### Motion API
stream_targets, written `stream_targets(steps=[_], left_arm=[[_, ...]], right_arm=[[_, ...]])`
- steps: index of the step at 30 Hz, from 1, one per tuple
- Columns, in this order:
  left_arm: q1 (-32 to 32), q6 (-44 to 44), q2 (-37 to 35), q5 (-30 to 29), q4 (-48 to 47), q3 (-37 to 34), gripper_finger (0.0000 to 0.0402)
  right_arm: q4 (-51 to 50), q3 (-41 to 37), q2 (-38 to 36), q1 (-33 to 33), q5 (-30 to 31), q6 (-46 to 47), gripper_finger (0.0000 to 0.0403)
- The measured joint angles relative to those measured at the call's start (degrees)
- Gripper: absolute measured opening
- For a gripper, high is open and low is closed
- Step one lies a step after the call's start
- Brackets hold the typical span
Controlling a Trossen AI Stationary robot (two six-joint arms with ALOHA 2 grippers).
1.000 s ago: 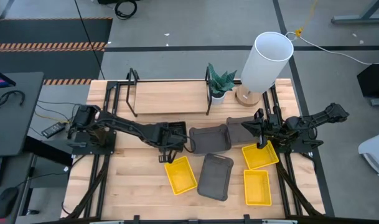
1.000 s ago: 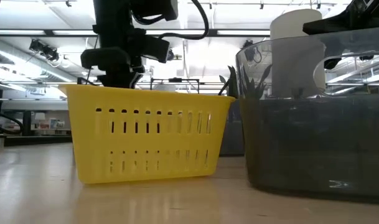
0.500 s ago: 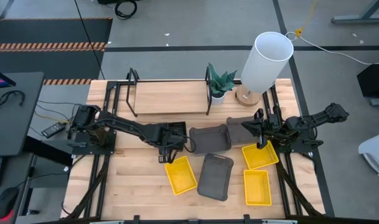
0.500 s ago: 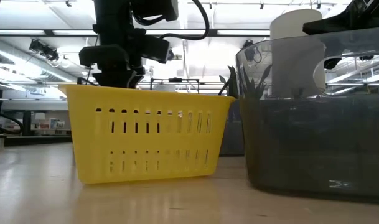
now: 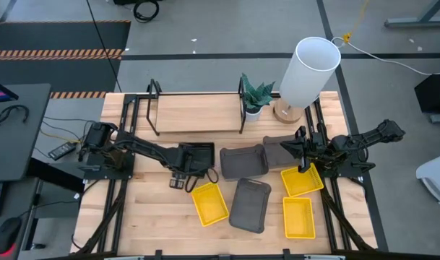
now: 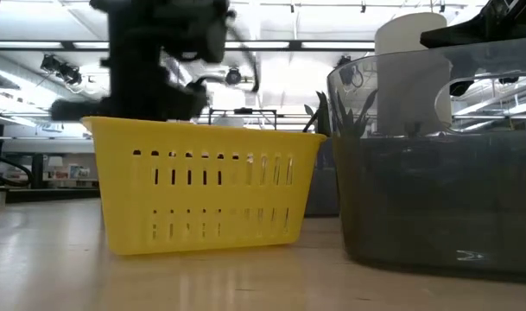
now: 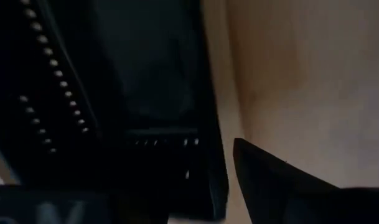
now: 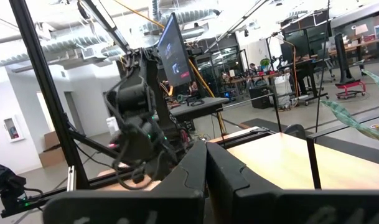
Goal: Stack baskets on shelf by color
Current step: Stack the stacked left black bins on the right black bin, then put the black stacked bins on the shelf
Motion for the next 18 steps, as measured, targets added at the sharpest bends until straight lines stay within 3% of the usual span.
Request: stream_targets(steps=[10, 18], left_arm=[[-1.4, 12.5, -0.2, -1.0, -7.5, -4.1, 0.0114], [-3.9, 27.7, -0.5, -8.9, -16.7, -4.1, 0.0066]], right_arm=[[0.0, 0.0, 0.0, 0.0, 0.0, 0.0, 0.0012], [0.0, 0.0, 0.0, 0.0, 0.0, 0.0, 0.0012]])
